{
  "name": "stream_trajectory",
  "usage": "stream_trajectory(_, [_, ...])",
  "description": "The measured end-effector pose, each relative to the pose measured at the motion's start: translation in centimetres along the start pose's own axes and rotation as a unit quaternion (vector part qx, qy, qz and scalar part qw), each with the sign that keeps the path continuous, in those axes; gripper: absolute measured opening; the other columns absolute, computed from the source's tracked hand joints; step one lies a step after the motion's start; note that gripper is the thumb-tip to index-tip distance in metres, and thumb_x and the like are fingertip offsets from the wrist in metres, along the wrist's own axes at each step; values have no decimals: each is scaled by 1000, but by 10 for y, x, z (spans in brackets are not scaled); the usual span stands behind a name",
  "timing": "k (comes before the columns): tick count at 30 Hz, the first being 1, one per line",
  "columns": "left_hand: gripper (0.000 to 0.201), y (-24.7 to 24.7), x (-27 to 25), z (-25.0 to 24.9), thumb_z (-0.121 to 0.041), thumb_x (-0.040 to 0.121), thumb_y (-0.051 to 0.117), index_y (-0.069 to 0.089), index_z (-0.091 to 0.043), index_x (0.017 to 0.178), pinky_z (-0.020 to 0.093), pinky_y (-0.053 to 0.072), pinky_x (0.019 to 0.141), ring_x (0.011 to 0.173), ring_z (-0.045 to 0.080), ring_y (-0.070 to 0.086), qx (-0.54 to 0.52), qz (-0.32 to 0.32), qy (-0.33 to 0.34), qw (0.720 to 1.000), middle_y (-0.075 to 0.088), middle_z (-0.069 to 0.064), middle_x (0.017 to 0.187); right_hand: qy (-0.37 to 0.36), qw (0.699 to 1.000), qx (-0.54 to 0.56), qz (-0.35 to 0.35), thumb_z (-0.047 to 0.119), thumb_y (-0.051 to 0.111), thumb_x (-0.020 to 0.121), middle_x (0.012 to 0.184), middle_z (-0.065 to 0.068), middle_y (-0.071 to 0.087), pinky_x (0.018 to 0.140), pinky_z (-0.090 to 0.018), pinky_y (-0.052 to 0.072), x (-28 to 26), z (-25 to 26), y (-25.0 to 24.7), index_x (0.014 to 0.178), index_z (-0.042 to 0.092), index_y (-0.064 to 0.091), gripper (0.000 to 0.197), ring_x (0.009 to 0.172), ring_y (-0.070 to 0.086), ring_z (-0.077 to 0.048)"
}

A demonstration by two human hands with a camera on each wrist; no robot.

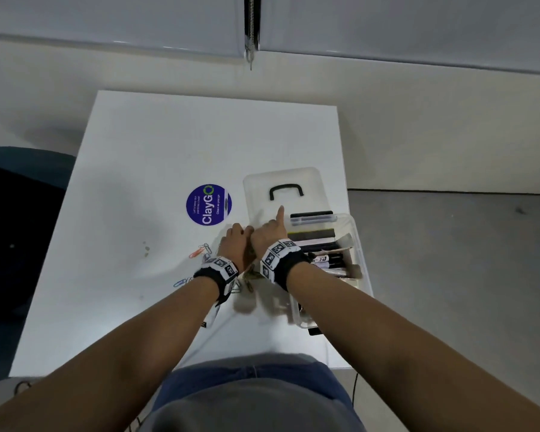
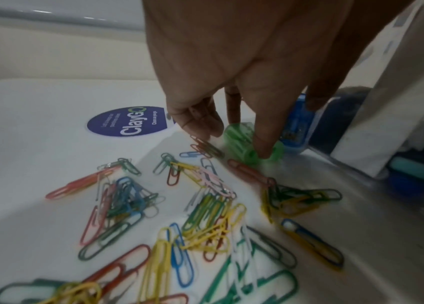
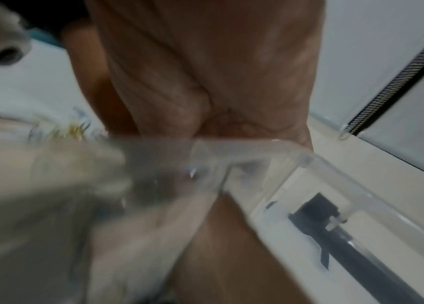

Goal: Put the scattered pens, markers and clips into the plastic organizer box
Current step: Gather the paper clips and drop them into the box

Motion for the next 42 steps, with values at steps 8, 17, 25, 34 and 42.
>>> stream_trajectory(8, [51, -42, -29, -4, -34, 77, 77, 52, -18, 118, 38, 53, 80, 91, 19, 63, -197, -58, 38, 978, 60, -1, 114, -8, 830, 509, -227, 11, 52, 90, 121, -13, 44, 89, -40, 53, -41, -75, -9, 126, 19, 53, 37, 91, 62, -32])
stream_trajectory(17, [58, -52, -35, -85, -43, 77, 72, 54, -22, 128, 38, 44, 92, 109, 20, 54, -72, -85, 171, 979, 57, 1, 119, 53, 844, 496, -196, 8, 57, 89, 96, -2, 65, 68, -28, 47, -73, -142, 54, 95, 17, 58, 11, 88, 63, -23])
stream_trajectory(25, [19, -46, -35, -111, -16, 89, 55, 67, -16, 104, 40, 36, 90, 107, 28, 49, 207, -94, 194, 954, 65, 5, 107, 87, 891, 412, -171, -1, 52, 88, 109, -13, 67, 87, -35, 52, -49, -126, 74, 106, 14, 65, 27, 101, 64, -30])
stream_trajectory(34, [19, -38, -25, -123, -14, 92, 52, 64, -13, 107, 41, 33, 95, 112, 32, 46, 285, -61, 212, 933, 62, 10, 111, 83, 924, 358, -110, 4, 43, 94, 118, -13, 61, 81, -31, 41, -53, -109, 71, 121, 12, 62, 34, 108, 60, -30])
stream_trajectory(42, [26, -42, -30, -92, -20, 89, 58, 58, -18, 115, 39, 39, 90, 107, 28, 53, 81, -114, 223, 965, 59, 7, 112, 142, 907, 375, -131, 13, 45, 94, 121, -7, 63, 94, -43, 49, -62, -98, 45, 124, 16, 56, 32, 106, 63, -28])
Point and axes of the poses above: each hand's wrist, its own x-axis towards the middle knuckle, its own y-axis out of the palm, z = x × y, the point moved 2 cm from there along x, towards the middle knuckle
